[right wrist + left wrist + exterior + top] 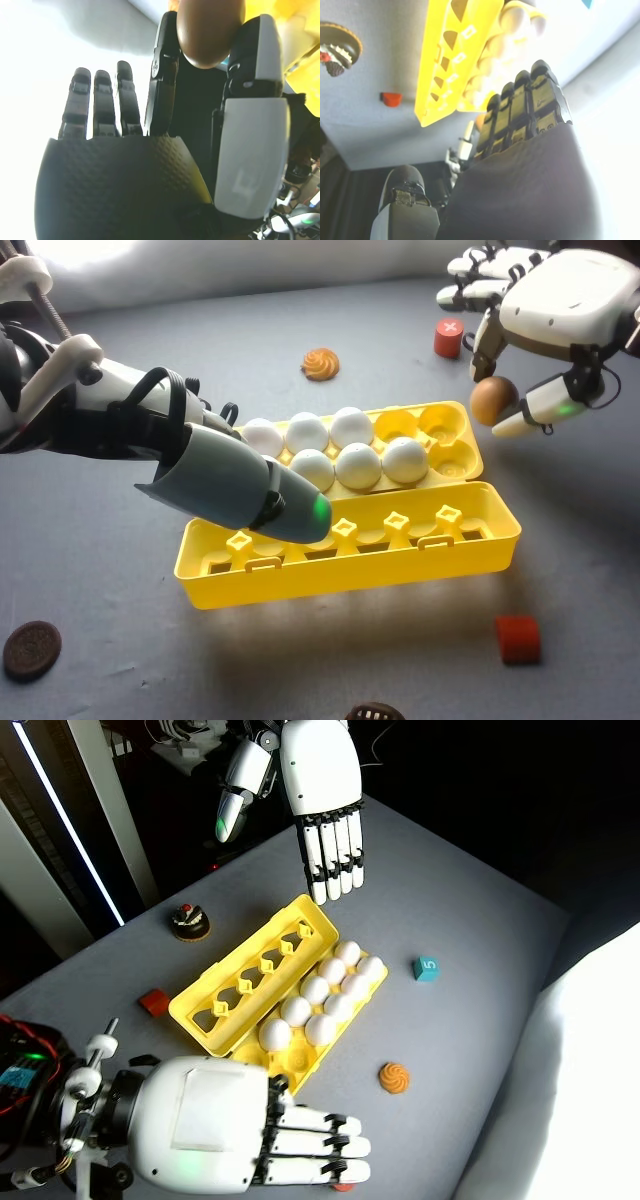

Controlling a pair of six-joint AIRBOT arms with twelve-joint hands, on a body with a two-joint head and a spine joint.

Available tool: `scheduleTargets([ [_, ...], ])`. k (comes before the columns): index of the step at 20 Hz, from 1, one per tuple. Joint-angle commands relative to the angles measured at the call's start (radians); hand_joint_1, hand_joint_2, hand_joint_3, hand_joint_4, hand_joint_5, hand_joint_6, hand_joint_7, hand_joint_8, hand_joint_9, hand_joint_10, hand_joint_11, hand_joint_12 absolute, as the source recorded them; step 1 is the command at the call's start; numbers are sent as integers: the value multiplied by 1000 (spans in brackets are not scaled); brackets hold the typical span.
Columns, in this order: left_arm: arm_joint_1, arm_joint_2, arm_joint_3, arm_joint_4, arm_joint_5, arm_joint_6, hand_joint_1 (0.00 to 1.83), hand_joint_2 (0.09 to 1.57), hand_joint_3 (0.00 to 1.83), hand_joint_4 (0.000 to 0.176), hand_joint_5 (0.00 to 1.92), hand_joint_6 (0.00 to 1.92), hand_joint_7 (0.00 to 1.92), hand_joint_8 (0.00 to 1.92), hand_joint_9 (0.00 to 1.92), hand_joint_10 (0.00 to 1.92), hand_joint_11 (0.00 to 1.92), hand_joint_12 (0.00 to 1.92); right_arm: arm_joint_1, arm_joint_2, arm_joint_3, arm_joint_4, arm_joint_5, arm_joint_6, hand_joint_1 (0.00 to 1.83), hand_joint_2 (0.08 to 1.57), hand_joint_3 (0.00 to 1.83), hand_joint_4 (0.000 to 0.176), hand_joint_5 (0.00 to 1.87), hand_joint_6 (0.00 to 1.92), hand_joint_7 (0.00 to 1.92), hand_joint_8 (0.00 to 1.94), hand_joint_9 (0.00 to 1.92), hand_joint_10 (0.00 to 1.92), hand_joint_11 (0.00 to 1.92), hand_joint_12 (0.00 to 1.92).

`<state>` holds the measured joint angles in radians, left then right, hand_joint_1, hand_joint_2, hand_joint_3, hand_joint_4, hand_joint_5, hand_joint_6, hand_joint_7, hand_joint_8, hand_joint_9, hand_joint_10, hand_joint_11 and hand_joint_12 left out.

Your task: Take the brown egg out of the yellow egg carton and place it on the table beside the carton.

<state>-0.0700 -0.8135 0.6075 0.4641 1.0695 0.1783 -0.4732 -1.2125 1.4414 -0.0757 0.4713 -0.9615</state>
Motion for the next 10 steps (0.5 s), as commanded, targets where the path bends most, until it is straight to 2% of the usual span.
scheduleTargets([
  [1,-12,0,1,43,-42,-1,0,1003,0,0,25,4,12,3,0,0,0,0,3,8,1,12,131,6,1154,998,0,0,1268,499,309,6,0,0,0,0],
  [3,-12,0,1,43,-42,-1,0,1003,0,0,31,6,21,6,0,0,0,0,-1,7,3,12,135,6,1168,1017,2,0,1211,597,307,1,25,4,0,0],
  [5,-12,0,1,43,-42,-1,0,1006,0,0,12,0,2,0,0,0,0,0,-1,5,3,12,138,6,1158,1017,1,0,1209,603,251,0,4,0,0,0],
  [10,-12,0,1,43,-42,-1,0,997,0,0,0,0,0,0,0,0,0,0,-7,4,3,12,144,6,1158,1000,0,0,1262,513,343,14,65,16,0,0],
])
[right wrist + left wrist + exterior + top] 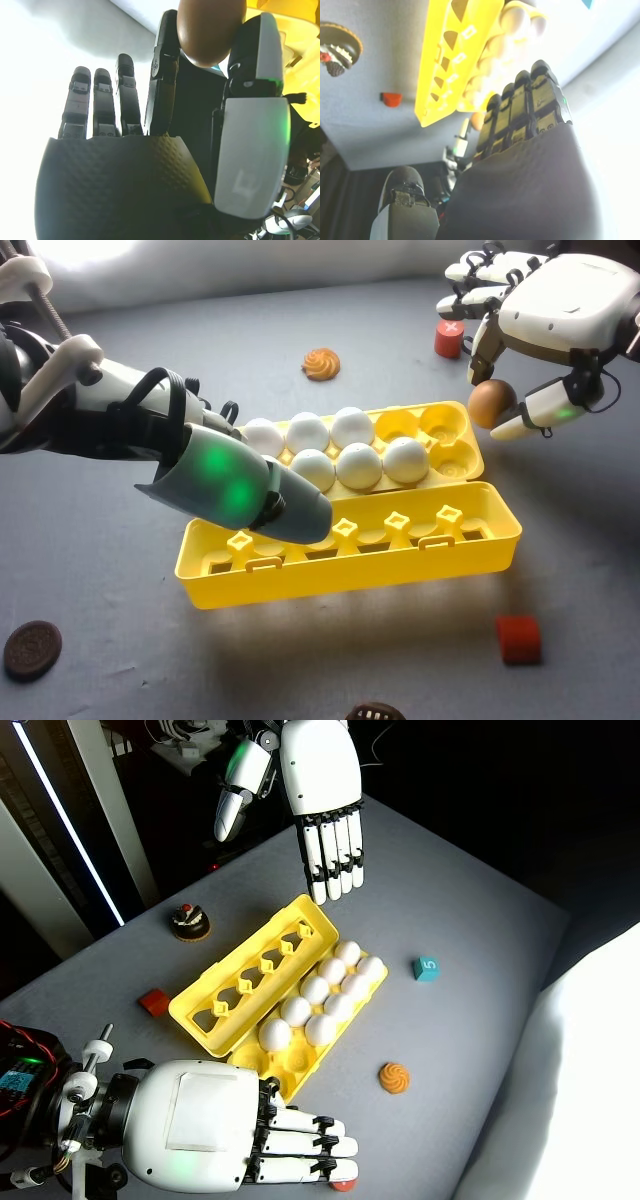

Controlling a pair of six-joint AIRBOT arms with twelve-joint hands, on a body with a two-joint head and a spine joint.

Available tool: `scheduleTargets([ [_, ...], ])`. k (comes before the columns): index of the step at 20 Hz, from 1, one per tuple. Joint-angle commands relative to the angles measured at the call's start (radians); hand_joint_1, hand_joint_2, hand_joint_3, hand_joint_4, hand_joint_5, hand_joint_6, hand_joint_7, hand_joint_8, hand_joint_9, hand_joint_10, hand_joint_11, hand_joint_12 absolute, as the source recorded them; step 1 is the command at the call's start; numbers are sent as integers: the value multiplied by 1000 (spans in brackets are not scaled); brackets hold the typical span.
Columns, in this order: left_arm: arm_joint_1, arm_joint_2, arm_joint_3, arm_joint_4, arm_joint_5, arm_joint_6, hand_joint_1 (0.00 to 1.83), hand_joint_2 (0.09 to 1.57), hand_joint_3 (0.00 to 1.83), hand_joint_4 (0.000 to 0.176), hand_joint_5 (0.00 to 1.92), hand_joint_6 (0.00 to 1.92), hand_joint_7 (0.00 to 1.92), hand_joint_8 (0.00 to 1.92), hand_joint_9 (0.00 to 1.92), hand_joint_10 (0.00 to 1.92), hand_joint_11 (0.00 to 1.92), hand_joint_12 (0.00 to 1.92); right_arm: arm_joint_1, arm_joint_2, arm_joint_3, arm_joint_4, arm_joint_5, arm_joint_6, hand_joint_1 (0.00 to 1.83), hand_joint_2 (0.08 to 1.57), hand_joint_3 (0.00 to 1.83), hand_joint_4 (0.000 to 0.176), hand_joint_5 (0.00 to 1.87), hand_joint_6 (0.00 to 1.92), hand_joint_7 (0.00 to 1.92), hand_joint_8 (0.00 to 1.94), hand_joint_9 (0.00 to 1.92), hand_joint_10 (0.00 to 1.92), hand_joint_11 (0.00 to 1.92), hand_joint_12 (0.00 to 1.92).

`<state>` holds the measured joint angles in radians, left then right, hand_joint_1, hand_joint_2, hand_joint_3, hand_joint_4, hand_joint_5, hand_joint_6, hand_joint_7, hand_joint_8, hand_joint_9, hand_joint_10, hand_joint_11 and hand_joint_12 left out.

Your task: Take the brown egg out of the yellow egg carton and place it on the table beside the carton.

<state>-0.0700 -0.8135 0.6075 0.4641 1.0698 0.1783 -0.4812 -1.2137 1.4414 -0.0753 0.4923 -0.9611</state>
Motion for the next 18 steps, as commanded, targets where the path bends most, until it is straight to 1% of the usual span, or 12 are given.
scheduleTargets([
  [1,-12,0,1,43,-42,-1,0,997,0,0,3,1,0,0,0,0,0,0,0,5,3,11,123,6,1156,1000,0,0,1262,511,335,7,50,8,0,0],
  [6,-12,0,1,43,-42,-1,0,999,0,0,10,3,0,0,0,0,0,0,-15,5,4,-15,137,18,1150,1003,0,0,1252,528,278,3,30,7,0,0],
  [7,-12,0,1,43,-42,-1,0,1009,1,0,18,6,8,3,0,0,0,0,-22,2,6,-15,137,18,1137,1002,0,35,1252,529,286,4,33,7,0,0],
  [8,-12,0,1,43,-42,-1,0,1009,1,0,18,6,8,3,0,0,0,0,-26,-2,12,-15,137,18,1137,1002,0,35,1252,529,286,4,33,7,0,0],
  [9,-12,0,1,43,-42,-1,0,1006,0,0,21,6,11,4,0,0,0,0,-31,-8,21,-15,137,18,1123,1011,1,62,1221,584,258,0,8,2,0,0],
  [10,-12,0,1,43,-42,-1,0,1001,0,0,15,3,6,2,0,0,0,0,-34,-13,29,-15,137,18,1122,1012,1,67,1217,595,257,2,12,5,0,0],
  [13,-12,0,1,43,-42,-1,0,987,0,0,10,1,4,1,0,0,0,0,-36,-26,50,-15,137,19,1125,1016,1,45,1206,614,251,0,19,6,0,0],
  [14,-12,0,1,43,-42,-1,0,989,0,0,6,0,1,0,0,0,0,0,-36,-28,53,-15,137,19,1128,1026,2,16,1180,659,228,0,4,1,7,10],
  [15,-12,0,1,43,-42,-1,0,1000,0,0,18,5,15,6,0,0,0,0,-36,-29,54,-15,137,19,1140,1018,2,0,1202,622,239,8,26,2,1,157],
  [16,-12,0,1,43,-42,-1,0,999,0,0,13,3,11,4,0,0,0,0,-36,-29,54,-15,137,18,1141,1019,1,0,1201,625,266,7,19,2,0,151],
  [17,-12,0,1,43,-42,-1,0,1005,1,0,23,6,17,6,0,0,0,0,-37,-29,54,-15,137,18,1102,1034,3,80,1152,711,250,1,3,0,0,15],
  [18,-12,0,1,43,-42,-1,0,997,0,0,13,1,7,1,0,0,0,0,-37,-30,55,-15,137,18,1093,1031,0,116,1155,707,204,0,0,0,0,2],
])
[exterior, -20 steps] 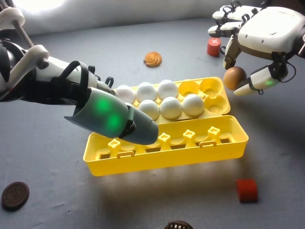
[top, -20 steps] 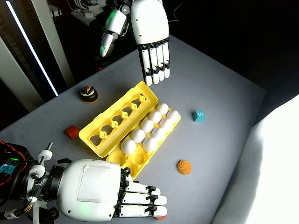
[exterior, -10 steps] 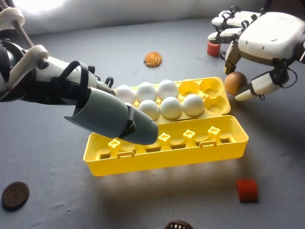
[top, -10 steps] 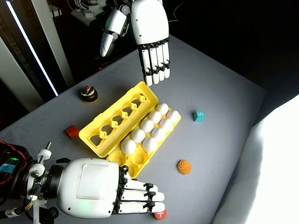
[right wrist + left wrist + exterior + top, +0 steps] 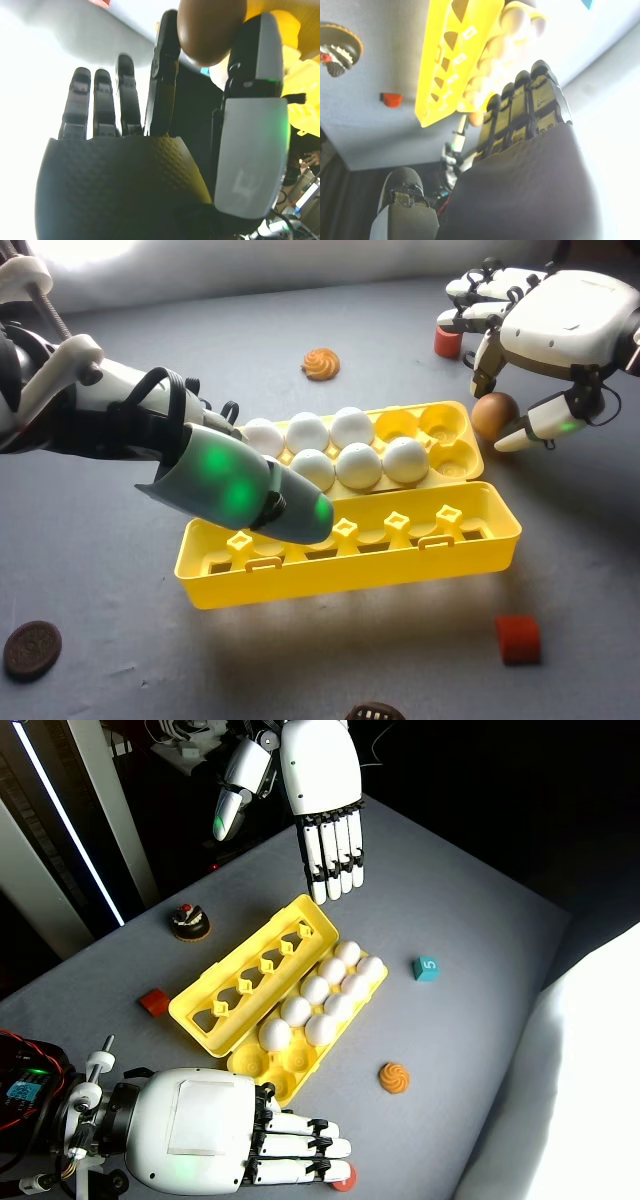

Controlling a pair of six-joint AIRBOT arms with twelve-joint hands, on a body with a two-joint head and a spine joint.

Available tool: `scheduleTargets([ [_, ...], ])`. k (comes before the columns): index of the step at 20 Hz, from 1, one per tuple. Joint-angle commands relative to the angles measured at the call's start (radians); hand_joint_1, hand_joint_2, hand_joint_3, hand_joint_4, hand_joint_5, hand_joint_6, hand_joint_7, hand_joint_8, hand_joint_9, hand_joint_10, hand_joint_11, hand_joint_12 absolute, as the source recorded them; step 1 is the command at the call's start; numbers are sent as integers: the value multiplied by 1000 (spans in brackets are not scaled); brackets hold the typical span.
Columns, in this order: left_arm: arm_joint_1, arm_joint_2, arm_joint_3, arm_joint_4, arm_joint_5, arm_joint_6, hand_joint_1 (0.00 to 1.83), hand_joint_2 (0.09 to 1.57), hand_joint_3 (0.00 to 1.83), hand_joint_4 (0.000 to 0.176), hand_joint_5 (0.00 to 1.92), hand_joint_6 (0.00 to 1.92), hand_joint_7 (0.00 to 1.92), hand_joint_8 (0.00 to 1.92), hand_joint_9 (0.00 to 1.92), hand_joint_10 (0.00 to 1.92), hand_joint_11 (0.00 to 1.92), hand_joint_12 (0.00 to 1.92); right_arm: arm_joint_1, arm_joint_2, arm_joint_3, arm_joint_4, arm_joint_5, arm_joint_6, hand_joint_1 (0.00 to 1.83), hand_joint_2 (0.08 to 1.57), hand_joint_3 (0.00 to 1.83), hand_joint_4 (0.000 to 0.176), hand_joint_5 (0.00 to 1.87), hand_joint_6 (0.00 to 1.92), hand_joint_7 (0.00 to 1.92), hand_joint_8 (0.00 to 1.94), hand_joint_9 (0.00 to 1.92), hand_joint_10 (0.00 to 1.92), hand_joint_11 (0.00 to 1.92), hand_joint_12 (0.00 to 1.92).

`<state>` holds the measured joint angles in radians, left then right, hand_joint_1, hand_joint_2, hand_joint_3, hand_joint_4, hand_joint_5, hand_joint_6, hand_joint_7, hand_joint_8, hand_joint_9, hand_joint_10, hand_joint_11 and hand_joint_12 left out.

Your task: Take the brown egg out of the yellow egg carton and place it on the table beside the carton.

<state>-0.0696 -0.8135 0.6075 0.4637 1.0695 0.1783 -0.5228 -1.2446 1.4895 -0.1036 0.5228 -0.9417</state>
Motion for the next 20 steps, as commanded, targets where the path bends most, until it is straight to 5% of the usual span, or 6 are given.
scheduleTargets([
  [1,-12,0,1,44,-42,-1,0,998,0,0,9,0,2,0,0,0,0,0,5,1,7,13,106,-1,1105,1024,0,93,1177,670,206,1,0,0,0,0],
  [6,-12,0,1,44,-42,-1,0,992,0,0,5,0,3,1,0,0,0,0,5,-2,7,13,108,-1,1075,1025,1,173,1158,692,224,5,0,0,0,0],
  [15,-12,0,1,44,-41,-1,0,987,0,0,12,1,8,2,0,0,0,0,-9,5,7,13,108,-2,1052,1047,0,176,1095,788,189,3,0,0,0,0],
  [16,-12,0,1,44,-41,-1,0,985,0,0,21,5,14,4,0,0,0,0,-13,8,7,13,108,-2,974,936,0,77,972,493,170,0,0,0,0,0],
  [18,-12,0,1,44,-41,-1,0,992,0,0,19,4,16,4,0,0,0,0,-22,16,7,13,108,-2,947,874,0,67,1040,207,187,0,0,0,0,0],
  [20,-12,0,1,44,-41,-1,0,999,1,0,26,6,15,3,0,0,0,0,-31,26,7,13,110,-2,912,884,3,67,1024,157,176,2,0,0,0,0],
])
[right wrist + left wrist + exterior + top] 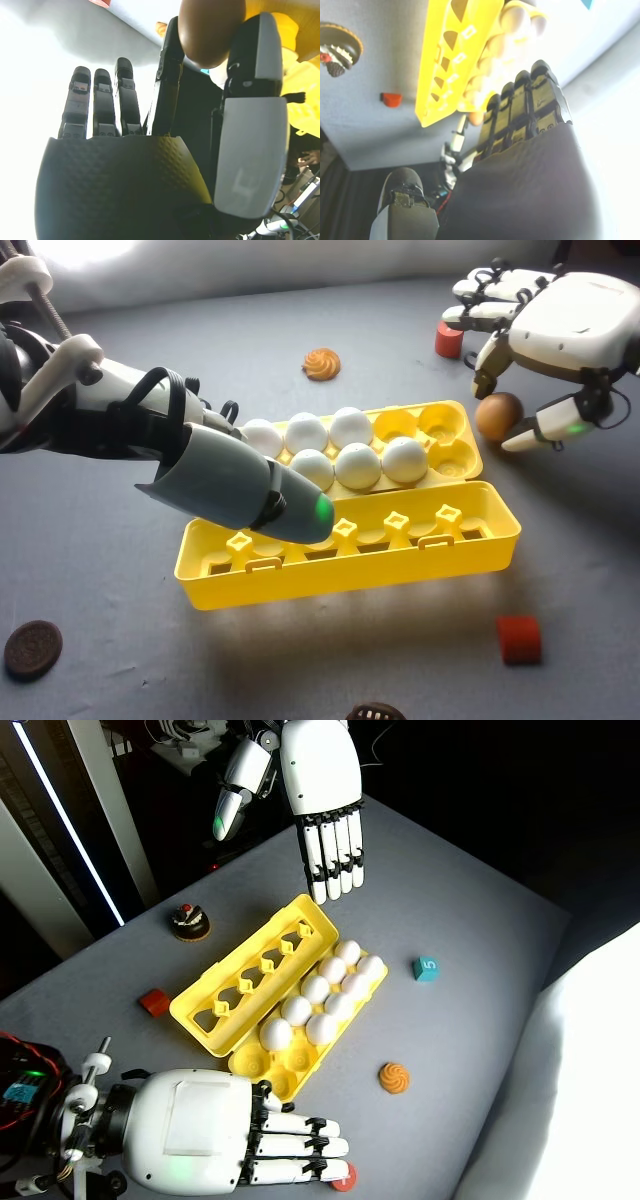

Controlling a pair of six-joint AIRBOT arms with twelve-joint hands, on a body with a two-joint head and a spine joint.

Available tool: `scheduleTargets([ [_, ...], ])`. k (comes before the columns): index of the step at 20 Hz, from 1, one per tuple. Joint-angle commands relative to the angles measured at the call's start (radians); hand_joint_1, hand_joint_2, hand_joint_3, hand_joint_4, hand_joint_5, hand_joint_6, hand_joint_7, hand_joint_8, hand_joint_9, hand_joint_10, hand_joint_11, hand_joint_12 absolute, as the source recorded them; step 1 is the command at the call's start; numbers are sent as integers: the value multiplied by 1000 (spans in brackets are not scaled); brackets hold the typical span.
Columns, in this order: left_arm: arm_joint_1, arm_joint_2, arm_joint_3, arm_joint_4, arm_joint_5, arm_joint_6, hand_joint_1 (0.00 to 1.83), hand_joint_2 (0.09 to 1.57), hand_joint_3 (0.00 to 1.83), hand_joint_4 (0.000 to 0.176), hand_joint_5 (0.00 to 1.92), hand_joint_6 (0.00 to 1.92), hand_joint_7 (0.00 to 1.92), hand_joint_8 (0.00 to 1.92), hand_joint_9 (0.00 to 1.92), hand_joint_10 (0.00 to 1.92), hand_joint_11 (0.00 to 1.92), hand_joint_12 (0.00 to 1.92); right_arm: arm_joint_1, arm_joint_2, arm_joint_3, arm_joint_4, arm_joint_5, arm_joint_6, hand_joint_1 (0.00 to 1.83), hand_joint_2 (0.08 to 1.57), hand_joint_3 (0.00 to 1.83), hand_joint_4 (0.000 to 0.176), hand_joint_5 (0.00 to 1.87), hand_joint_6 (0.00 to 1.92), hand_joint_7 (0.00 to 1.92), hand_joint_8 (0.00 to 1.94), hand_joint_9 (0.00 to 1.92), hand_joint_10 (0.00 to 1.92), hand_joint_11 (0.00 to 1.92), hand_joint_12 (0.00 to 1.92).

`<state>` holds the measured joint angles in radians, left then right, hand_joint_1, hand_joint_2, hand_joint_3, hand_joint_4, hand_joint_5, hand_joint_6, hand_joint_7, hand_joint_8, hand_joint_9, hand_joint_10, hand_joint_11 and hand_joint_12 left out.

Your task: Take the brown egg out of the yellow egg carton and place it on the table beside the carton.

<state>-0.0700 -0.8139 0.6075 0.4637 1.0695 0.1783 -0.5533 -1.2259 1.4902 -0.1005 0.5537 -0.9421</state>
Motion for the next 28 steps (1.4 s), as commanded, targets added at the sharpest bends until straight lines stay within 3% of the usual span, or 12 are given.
scheduleTargets([
  [1,-12,1,1,44,-41,-1,0,1000,1,0,26,5,13,2,0,0,0,0,-3,12,6,10,82,-1,921,876,0,58,1040,109,199,1,0,0,0,0],
  [3,-12,1,1,44,-41,-1,0,994,0,0,19,4,8,3,0,0,0,0,-6,22,6,10,85,-1,906,862,0,72,1034,83,182,2,0,0,0,0],
  [4,-12,1,1,44,-41,-1,0,999,1,0,17,3,2,1,0,0,0,0,-6,25,7,8,85,-1,878,855,0,98,1016,70,163,0,0,0,0,0],
  [8,-12,1,1,44,-41,-1,0,991,0,0,18,7,9,3,0,0,0,0,-6,31,7,6,88,-1,847,853,0,117,967,38,10,0,0,0,0,0],
  [11,-12,1,1,44,-41,-1,0,993,0,0,20,6,16,6,0,0,0,0,-7,30,7,6,88,-1,883,840,0,96,954,22,134,19,0,0,0,0],
  [19,-12,1,1,44,-41,-1,0,986,0,0,3,1,0,0,0,0,0,0,-11,36,7,6,92,-1,887,833,0,113,943,11,250,44,0,0,0,0],
  [20,-12,1,1,44,-41,-1,0,982,0,0,0,0,0,0,0,0,0,0,-10,36,7,6,94,-1,929,829,0,87,952,14,215,25,0,0,0,0],
  [21,-12,1,1,44,-41,-1,0,983,0,0,0,0,0,0,0,0,0,0,-10,36,7,6,95,-1,850,852,3,128,923,3,170,6,0,0,0,0],
  [23,-12,1,1,44,-41,-1,0,987,0,0,0,0,2,1,0,0,0,0,-10,36,7,6,95,-1,860,850,1,127,939,10,104,7,0,0,0,0],
  [24,-12,1,1,44,-41,-1,0,985,0,0,10,4,13,5,0,0,0,0,-10,36,7,6,95,-1,846,835,0,148,944,11,145,21,0,0,0,0],
  [26,-12,1,1,44,-41,-1,0,988,0,0,22,8,22,8,0,0,0,0,-8,37,7,6,96,-1,866,841,0,115,956,15,148,16,0,0,0,0],
  [28,-12,1,1,44,-41,-1,0,988,0,0,13,3,16,4,0,0,0,0,1,38,7,6,96,-1,853,846,0,120,940,7,90,0,0,0,0,0],
])
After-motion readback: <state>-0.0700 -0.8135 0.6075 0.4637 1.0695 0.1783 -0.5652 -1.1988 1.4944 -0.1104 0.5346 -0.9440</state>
